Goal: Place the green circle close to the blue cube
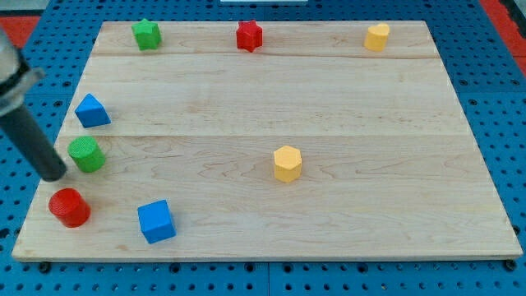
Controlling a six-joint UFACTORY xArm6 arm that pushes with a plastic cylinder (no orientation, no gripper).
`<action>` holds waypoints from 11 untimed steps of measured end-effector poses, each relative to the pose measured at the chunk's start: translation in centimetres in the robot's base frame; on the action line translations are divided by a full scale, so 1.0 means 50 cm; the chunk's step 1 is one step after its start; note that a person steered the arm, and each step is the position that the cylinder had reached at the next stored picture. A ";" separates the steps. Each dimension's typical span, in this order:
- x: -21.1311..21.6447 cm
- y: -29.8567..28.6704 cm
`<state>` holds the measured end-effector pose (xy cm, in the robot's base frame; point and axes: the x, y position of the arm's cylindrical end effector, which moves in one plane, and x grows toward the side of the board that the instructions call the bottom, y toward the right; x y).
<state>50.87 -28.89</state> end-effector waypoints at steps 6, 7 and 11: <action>-0.060 0.186; -0.024 0.185; 0.083 0.176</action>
